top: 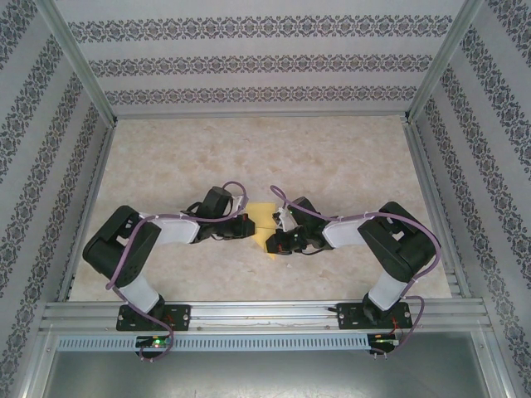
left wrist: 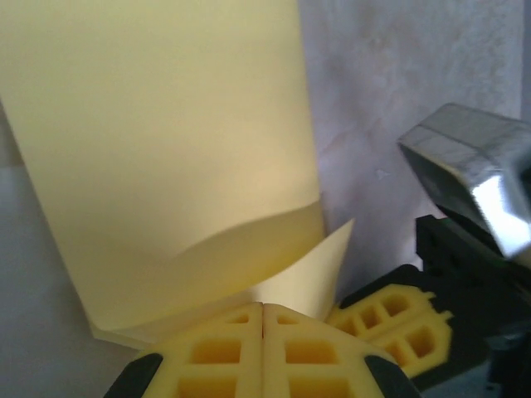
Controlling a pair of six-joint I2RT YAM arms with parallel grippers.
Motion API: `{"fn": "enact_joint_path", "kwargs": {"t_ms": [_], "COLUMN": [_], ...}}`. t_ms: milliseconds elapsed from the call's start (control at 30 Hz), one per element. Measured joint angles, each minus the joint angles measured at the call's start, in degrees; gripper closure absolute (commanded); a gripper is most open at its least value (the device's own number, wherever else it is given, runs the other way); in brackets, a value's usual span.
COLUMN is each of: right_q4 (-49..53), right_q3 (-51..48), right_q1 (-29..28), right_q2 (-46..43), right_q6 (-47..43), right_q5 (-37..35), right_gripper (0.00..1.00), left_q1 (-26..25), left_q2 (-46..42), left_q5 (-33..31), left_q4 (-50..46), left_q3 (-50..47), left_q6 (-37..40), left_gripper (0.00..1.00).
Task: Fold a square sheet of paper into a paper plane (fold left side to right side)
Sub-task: Third fold the triangle at the center of the table.
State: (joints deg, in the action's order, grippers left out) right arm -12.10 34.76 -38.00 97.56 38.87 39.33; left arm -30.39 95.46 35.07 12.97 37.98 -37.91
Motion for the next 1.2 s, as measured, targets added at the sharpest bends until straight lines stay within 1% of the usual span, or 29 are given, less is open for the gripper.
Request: {"fn": "enact_joint_path", "kwargs": {"t_ms": [167, 367, 733, 967, 1200], "right_q4": [0.0, 0.6, 5.9, 5.9, 5.5], "right_q3": [0.0, 0.5, 2.8, 4.9, 7.9], "right_q1": [0.0, 0.0, -2.0, -2.5, -3.1], "right_q2": [0.0, 0.0, -2.1, -2.3, 0.6], "right_q6": [0.0, 0.2, 2.6, 4.0, 4.5], "right_q5": [0.0, 0.0, -1.5, -2.7, -4.1], "right_gripper": [1.00, 1.00, 1.00, 1.00, 1.00], "left_q1": [0.0, 0.0, -0.7, -1.0, -1.1], "left_q2": [2.6, 2.6, 2.3, 2.2, 2.1], "left_q5": [-0.5, -1.3, -2.8, -3.3, -3.7], "left_q4": [0.8, 0.7, 0.2, -0.2, -0.5], "left_q3": [0.0, 0.0, 0.0, 0.2, 0.3], "left_q6": [-0.3, -0.4, -0.4, -0.4, -0.4], "left_gripper": [0.98, 1.00, 1.00, 1.00, 1.00]}}
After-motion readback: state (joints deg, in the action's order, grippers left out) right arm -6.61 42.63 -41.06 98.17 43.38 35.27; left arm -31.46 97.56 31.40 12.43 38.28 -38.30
